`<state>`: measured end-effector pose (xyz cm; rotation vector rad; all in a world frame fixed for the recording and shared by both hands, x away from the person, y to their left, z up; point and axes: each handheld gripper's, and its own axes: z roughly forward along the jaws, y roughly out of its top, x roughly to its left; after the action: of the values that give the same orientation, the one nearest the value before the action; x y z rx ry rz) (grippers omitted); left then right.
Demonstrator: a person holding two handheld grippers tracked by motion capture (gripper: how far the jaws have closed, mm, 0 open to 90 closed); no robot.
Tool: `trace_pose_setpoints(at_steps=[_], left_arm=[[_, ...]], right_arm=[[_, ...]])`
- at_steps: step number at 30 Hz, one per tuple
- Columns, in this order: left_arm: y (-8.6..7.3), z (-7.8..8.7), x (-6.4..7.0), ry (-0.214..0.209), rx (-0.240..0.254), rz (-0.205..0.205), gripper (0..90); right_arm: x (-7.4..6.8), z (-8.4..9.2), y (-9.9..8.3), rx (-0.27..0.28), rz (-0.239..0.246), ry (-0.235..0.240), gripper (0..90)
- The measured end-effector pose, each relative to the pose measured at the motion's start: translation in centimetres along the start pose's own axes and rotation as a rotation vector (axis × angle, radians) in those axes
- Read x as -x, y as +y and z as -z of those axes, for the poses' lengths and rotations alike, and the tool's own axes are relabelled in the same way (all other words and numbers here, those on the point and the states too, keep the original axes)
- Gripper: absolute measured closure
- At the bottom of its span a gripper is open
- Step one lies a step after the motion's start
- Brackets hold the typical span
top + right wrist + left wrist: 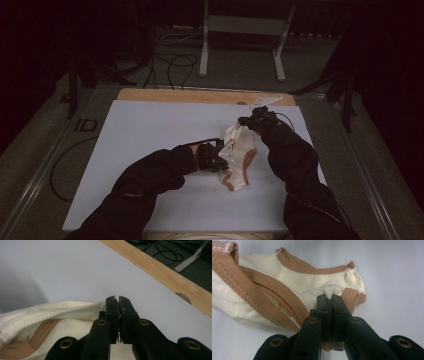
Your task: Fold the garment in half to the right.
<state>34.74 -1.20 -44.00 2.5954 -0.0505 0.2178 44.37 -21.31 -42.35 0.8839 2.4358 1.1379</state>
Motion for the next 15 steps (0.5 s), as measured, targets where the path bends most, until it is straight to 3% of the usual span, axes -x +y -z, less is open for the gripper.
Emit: trace_pose_setpoints(at_steps=[15], left_arm=[[2.3, -3.3, -0.3, -0.051, -0.045, -0.006, 87.0]], right_arm=[[2.1, -0.8, -3.1, -0.018, -0.068, -0.014, 87.0]])
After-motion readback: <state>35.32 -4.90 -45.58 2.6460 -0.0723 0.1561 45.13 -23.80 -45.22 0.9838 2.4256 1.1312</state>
